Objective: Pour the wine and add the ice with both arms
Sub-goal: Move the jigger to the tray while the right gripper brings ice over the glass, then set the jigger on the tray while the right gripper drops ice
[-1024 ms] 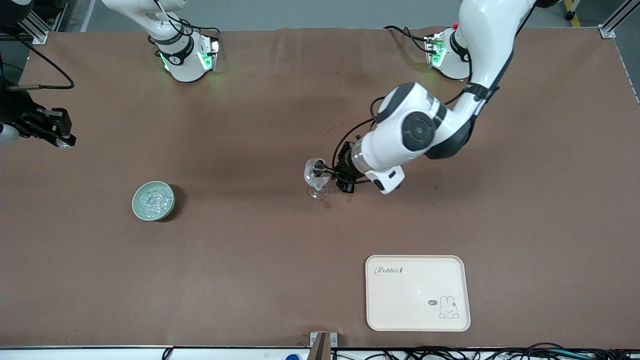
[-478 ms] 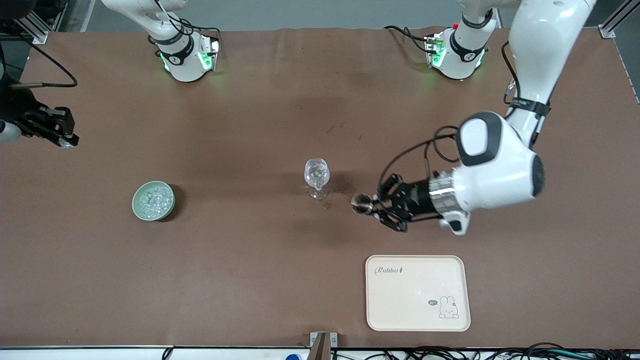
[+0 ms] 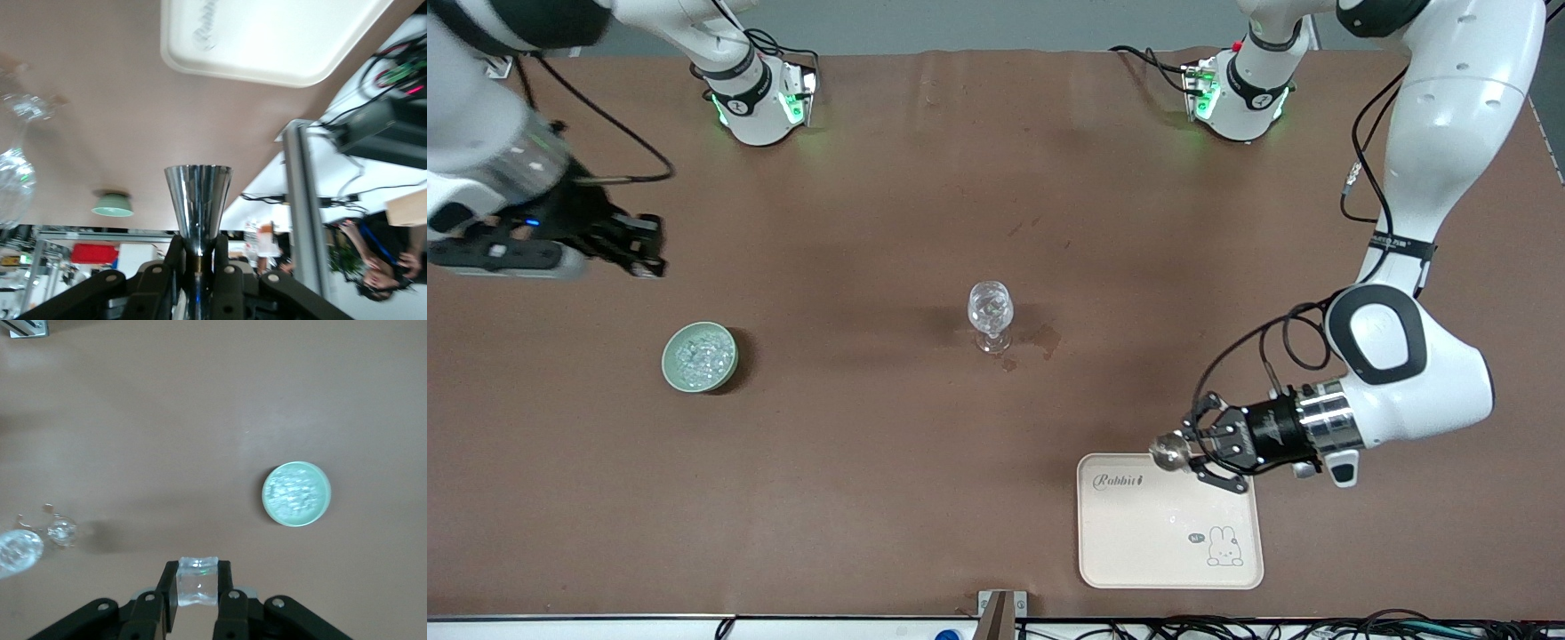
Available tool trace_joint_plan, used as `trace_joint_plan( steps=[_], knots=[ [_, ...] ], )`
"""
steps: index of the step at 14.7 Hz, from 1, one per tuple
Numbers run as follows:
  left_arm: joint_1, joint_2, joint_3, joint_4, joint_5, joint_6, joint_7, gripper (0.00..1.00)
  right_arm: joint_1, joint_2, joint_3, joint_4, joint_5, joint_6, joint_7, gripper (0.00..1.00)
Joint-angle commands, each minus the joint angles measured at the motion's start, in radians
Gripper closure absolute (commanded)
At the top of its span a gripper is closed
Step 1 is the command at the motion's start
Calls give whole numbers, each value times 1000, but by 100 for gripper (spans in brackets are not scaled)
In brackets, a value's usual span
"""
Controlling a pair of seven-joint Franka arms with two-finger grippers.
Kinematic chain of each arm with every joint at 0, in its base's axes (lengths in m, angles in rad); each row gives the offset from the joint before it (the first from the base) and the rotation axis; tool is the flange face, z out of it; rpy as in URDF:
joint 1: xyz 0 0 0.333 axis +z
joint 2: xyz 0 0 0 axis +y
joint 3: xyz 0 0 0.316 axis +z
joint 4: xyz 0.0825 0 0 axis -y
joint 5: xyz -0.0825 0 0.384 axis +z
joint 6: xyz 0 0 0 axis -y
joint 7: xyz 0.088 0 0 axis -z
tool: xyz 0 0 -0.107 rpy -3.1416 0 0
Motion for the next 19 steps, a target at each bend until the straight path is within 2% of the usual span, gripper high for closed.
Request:
trace_joint_plan(
  steps=[1, 3, 7, 10, 13, 19],
  knots=[
    [4, 76, -3, 38, -108, 53, 97, 98, 109, 118, -11, 115, 10, -11, 154, 97],
    [4, 114, 6, 48, -119, 100, 99, 97, 183, 184, -11, 159, 31, 5, 274, 97],
    [22, 180, 10, 80, -120, 143, 97, 95, 342, 307, -12, 193, 30, 138, 492, 97],
    [30, 225, 9, 80, -120, 183, 105, 94, 436, 381, -12, 193, 28, 260, 581, 97],
    [30, 260, 9, 83, -122, 206, 128, 94, 523, 448, -14, 195, 19, 313, 642, 97],
    [30, 281, 10, 72, -208, 208, 200, 91, 533, 484, -14, 192, -30, 321, 627, 97]
  ],
)
